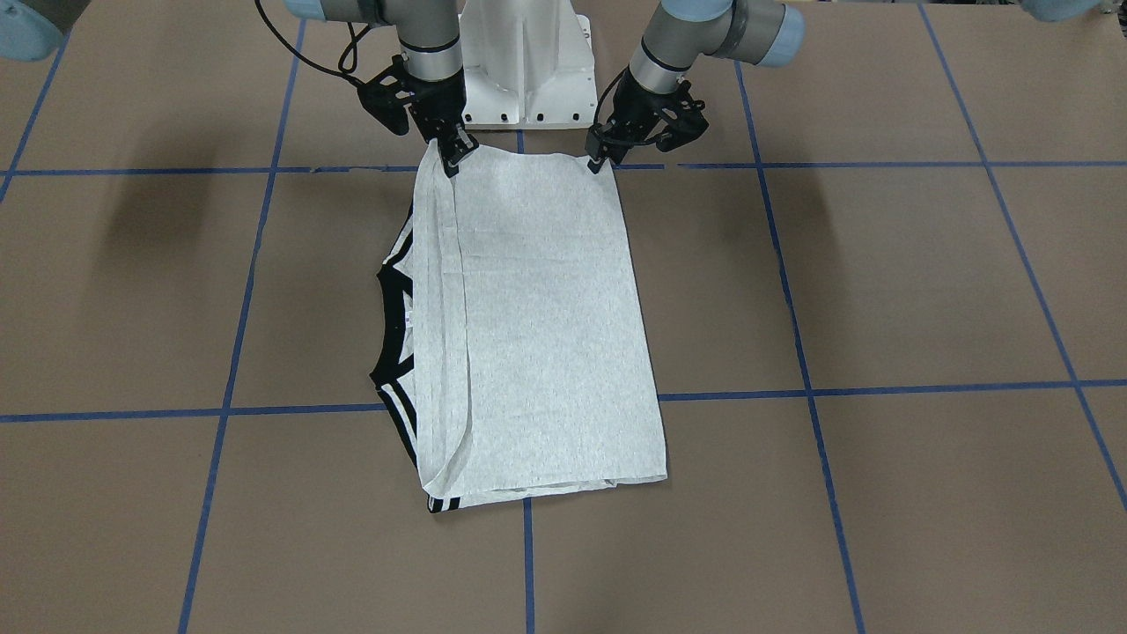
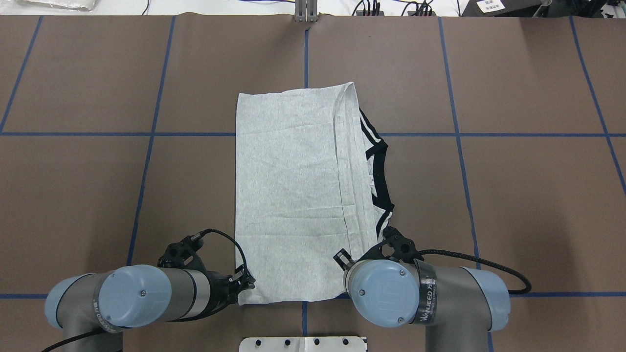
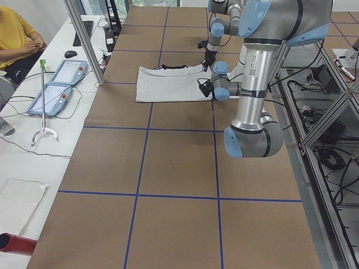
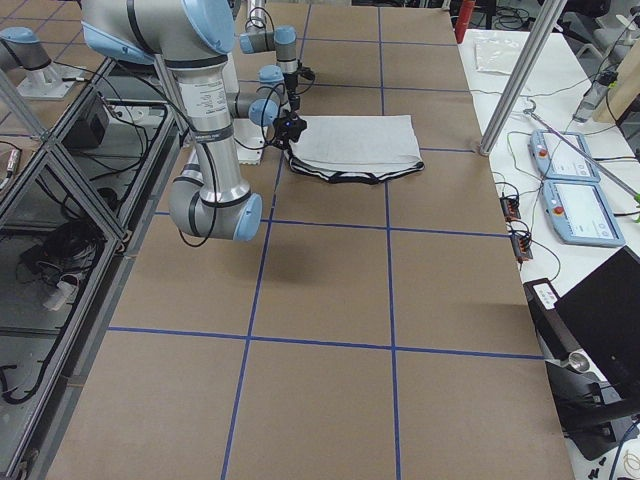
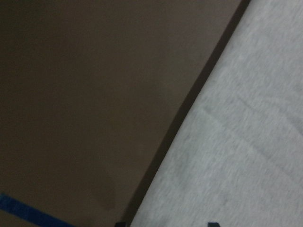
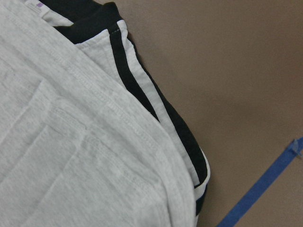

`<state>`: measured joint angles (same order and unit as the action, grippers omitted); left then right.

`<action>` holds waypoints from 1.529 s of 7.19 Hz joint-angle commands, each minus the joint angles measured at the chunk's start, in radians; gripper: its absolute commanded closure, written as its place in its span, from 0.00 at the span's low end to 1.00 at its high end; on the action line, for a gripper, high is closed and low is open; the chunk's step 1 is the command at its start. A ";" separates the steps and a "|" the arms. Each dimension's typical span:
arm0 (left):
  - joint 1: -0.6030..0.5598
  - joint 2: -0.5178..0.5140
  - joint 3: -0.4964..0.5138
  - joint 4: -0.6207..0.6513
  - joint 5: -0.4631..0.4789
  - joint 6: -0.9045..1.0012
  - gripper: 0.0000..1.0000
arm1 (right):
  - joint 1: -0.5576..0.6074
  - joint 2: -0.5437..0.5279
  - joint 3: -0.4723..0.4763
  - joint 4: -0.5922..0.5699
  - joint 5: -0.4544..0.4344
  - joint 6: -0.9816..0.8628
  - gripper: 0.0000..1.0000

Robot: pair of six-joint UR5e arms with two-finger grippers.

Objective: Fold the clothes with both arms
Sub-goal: 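Lift the near edge with both grippers and fold it over the far half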

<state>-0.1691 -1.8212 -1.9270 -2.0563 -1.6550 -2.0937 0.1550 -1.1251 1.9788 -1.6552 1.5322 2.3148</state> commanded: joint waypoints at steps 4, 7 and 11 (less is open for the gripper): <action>0.000 0.002 -0.042 -0.005 -0.028 0.003 1.00 | 0.000 -0.001 0.002 0.002 0.000 0.000 1.00; -0.004 0.014 -0.191 0.001 -0.089 -0.005 1.00 | -0.046 -0.117 0.188 -0.018 -0.006 0.059 1.00; -0.019 0.014 -0.402 0.156 -0.118 -0.048 1.00 | -0.019 -0.081 0.405 -0.235 0.018 0.118 1.00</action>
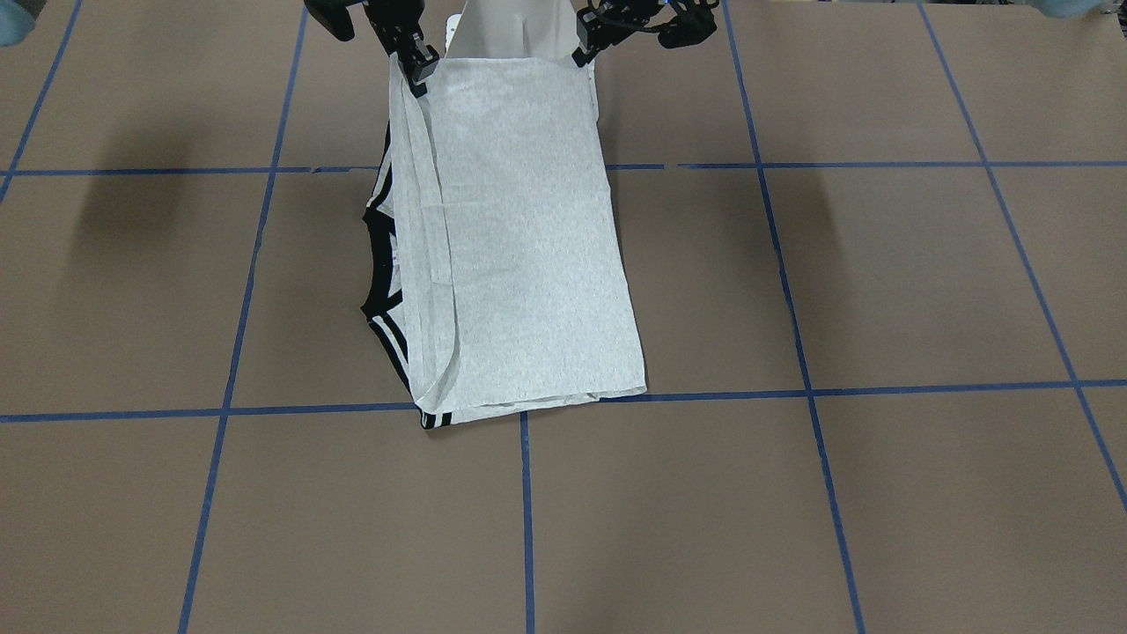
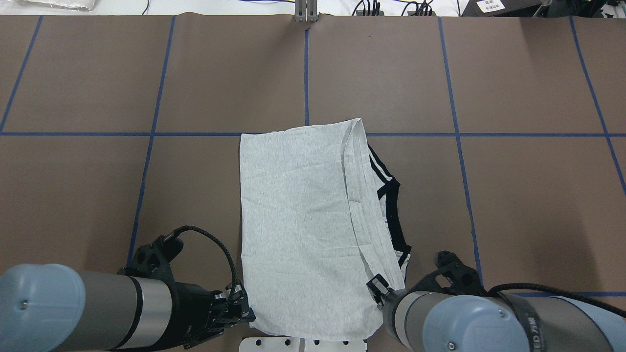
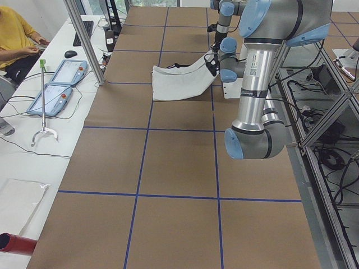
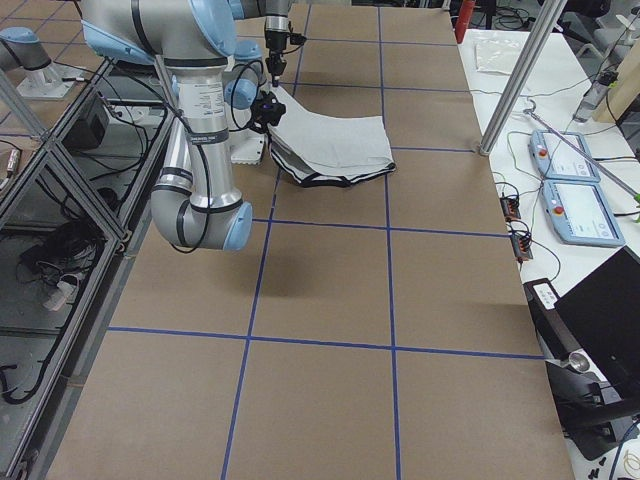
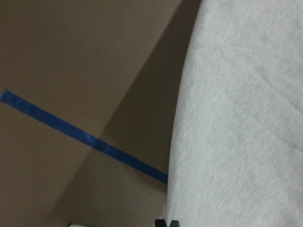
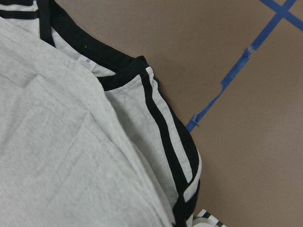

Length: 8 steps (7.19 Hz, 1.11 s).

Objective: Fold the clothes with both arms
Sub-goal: 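Lift the near edge with both grippers and fold it over the far half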

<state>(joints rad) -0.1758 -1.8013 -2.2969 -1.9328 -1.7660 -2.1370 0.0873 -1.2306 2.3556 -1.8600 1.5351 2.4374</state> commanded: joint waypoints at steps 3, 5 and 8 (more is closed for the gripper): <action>-0.219 -0.125 0.110 0.064 -0.009 0.182 1.00 | 0.318 0.205 -0.186 -0.021 0.156 -0.220 1.00; -0.330 -0.197 0.259 0.052 -0.010 0.320 1.00 | 0.435 0.272 -0.380 0.075 0.226 -0.338 1.00; -0.427 -0.251 0.462 -0.070 -0.010 0.397 1.00 | 0.506 0.328 -0.605 0.231 0.269 -0.415 1.00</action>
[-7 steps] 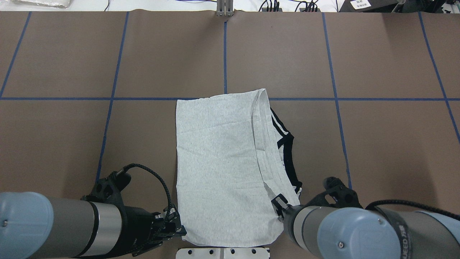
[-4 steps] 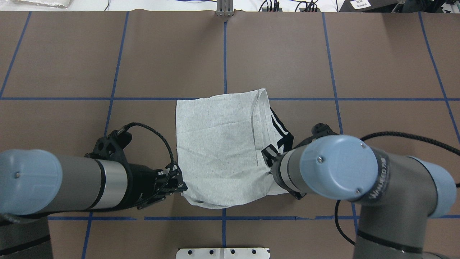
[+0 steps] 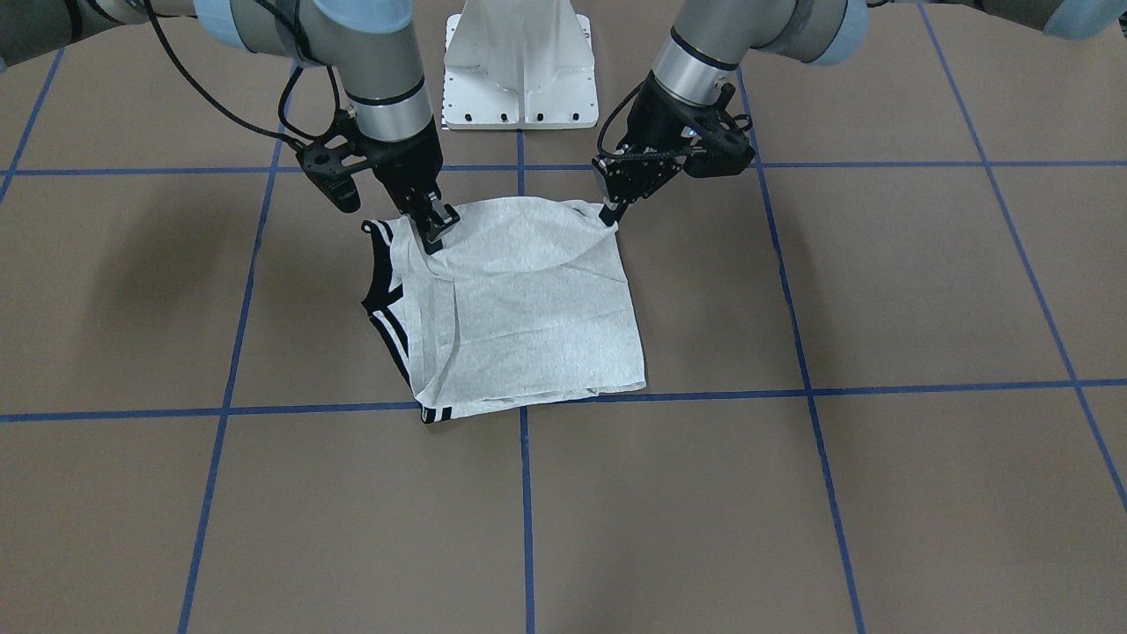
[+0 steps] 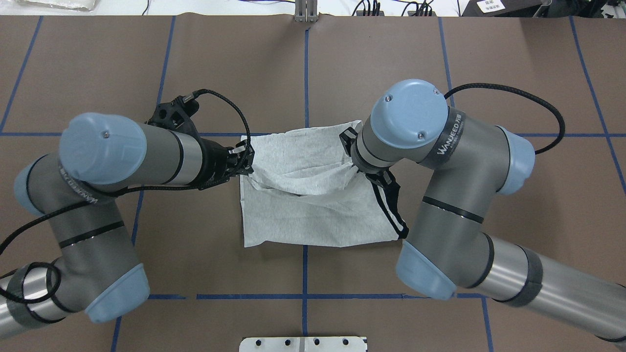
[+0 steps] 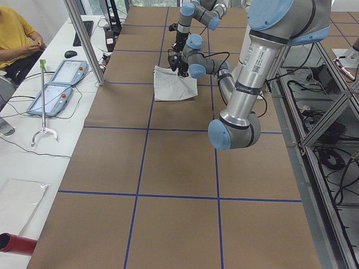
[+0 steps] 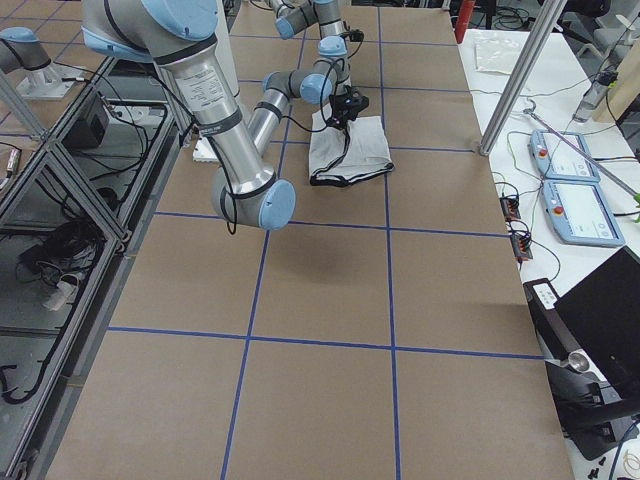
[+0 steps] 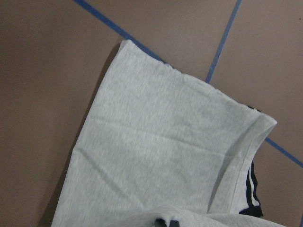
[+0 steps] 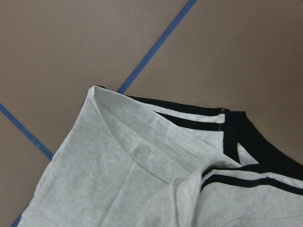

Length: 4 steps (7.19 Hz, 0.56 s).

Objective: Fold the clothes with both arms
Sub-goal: 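Open both grippers and raise them away from the folded shirt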

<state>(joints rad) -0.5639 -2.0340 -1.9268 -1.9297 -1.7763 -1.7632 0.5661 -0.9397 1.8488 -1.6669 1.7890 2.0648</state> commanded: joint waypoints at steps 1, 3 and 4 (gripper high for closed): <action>-0.056 -0.029 0.188 -0.175 0.003 0.025 1.00 | 0.052 0.065 -0.188 0.094 0.041 -0.102 1.00; -0.152 -0.147 0.504 -0.334 0.008 0.118 0.46 | 0.156 0.204 -0.558 0.356 0.142 -0.199 0.00; -0.190 -0.152 0.576 -0.416 0.008 0.170 0.36 | 0.199 0.249 -0.648 0.395 0.156 -0.301 0.00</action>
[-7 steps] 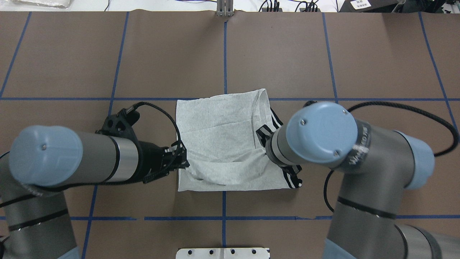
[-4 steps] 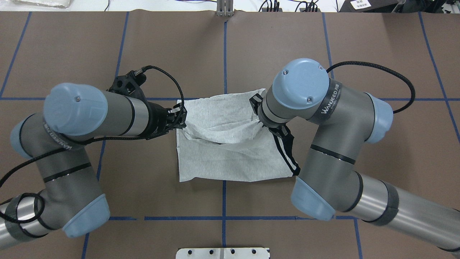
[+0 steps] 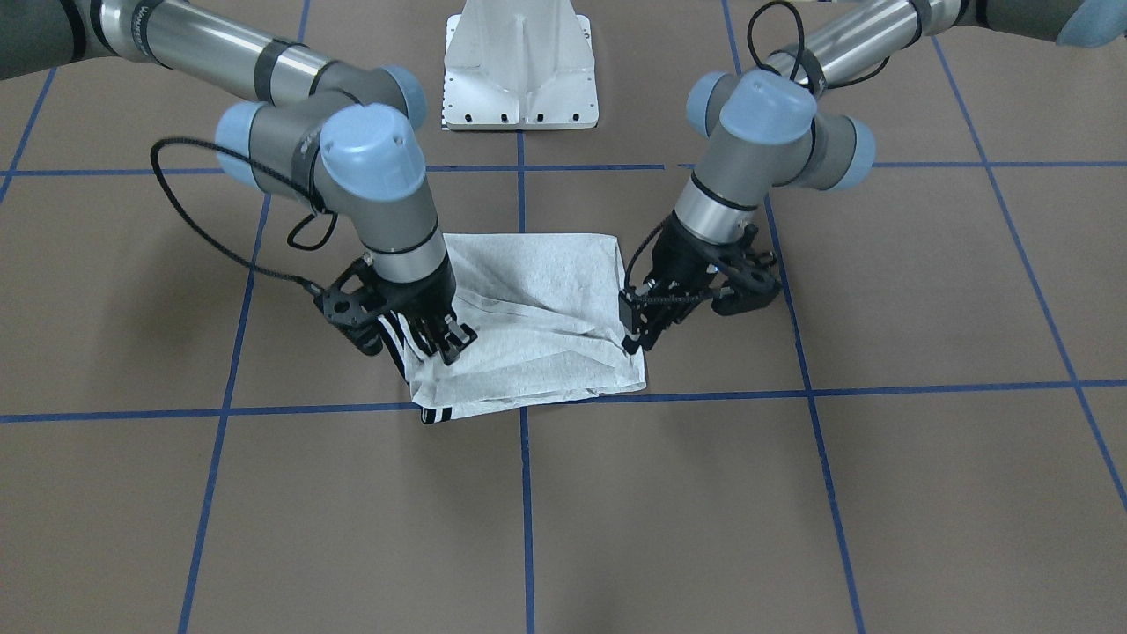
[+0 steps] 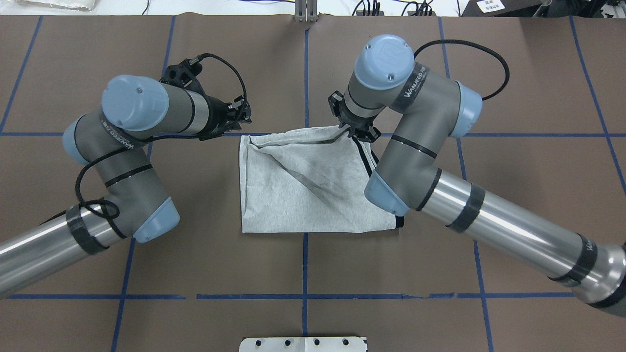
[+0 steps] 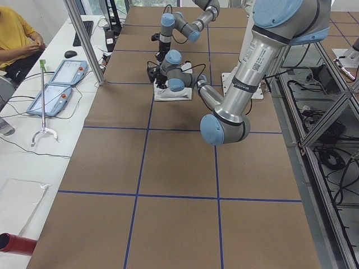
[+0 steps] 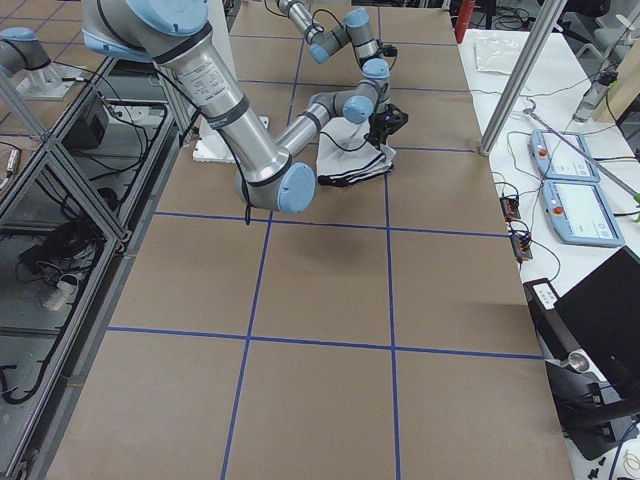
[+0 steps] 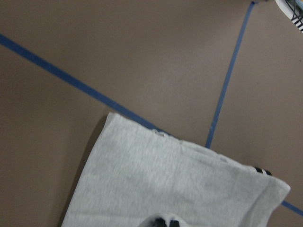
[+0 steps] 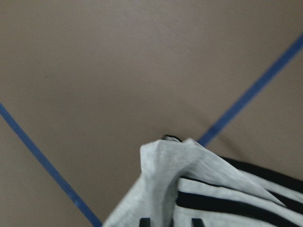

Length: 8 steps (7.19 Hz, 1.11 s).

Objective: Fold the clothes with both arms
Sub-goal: 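Open both grippers and raise them away from the folded shirt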

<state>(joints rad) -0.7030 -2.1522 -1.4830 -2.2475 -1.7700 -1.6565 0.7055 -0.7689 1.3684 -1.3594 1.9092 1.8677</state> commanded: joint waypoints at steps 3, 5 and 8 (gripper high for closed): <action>-0.081 -0.028 0.129 -0.110 -0.006 0.098 0.36 | 0.192 0.018 -0.180 0.085 0.137 -0.338 0.00; -0.063 -0.038 0.084 -0.103 -0.022 0.095 0.96 | 0.221 -0.019 -0.166 0.086 0.146 -0.405 0.00; 0.081 -0.044 0.035 -0.098 -0.078 0.154 1.00 | 0.259 -0.053 -0.158 0.086 0.160 -0.499 0.00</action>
<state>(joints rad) -0.6906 -2.1946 -1.4391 -2.3472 -1.8432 -1.5459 0.9532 -0.8105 1.2049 -1.2733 2.0674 1.3918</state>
